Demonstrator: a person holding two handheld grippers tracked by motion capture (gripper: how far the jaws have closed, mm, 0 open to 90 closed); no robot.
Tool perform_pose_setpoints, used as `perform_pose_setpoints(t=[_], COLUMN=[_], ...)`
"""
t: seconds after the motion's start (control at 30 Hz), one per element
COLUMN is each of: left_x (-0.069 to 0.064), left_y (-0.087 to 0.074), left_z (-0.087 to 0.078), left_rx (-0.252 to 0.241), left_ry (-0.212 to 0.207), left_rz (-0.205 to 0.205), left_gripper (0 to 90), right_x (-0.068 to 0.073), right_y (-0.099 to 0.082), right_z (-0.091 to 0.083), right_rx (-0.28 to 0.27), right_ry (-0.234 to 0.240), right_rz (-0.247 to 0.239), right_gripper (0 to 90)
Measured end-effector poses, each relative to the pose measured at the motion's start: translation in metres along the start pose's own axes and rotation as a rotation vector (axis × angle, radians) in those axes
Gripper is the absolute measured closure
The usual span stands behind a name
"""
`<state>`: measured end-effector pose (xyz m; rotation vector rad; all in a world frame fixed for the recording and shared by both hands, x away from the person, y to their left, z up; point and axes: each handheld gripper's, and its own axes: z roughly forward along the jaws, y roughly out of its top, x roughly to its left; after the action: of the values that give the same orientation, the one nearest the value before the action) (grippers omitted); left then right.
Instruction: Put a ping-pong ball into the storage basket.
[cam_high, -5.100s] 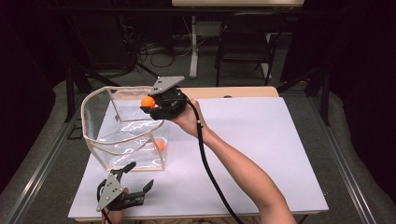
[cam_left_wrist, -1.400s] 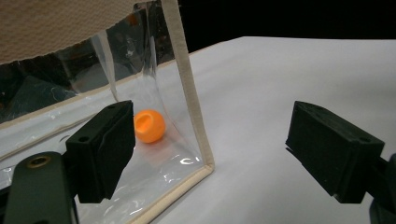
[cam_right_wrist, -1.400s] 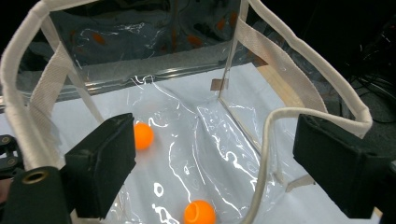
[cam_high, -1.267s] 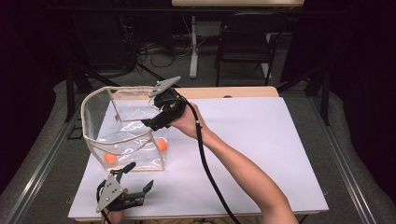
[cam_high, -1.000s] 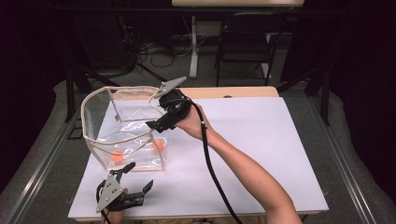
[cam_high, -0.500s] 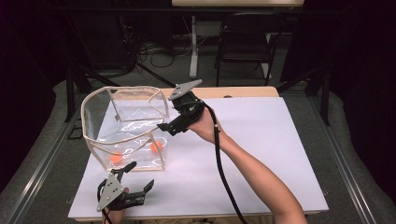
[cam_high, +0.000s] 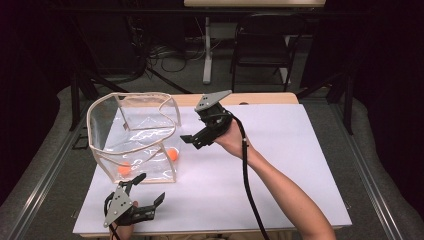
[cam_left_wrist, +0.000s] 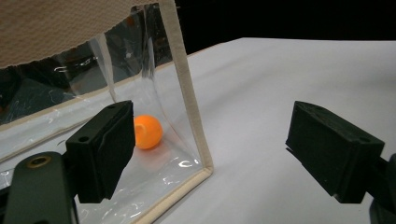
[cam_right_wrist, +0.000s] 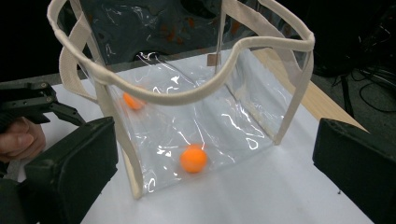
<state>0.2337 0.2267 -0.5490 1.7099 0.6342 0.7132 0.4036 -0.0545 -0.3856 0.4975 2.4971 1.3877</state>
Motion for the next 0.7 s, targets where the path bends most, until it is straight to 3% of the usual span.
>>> perform_pose_setpoints(t=[0.7], left_x=[0.0], left_y=[0.0], left_z=[0.001], left_rx=[-0.001], left_ry=[-0.001], left_rz=[0.003], left_gripper=[15.6], right_x=[0.001], right_y=[-0.031], right_z=[-0.021], right_rx=[0.009], right_ry=[-0.03], right_rz=[-0.003], right_gripper=[0.0])
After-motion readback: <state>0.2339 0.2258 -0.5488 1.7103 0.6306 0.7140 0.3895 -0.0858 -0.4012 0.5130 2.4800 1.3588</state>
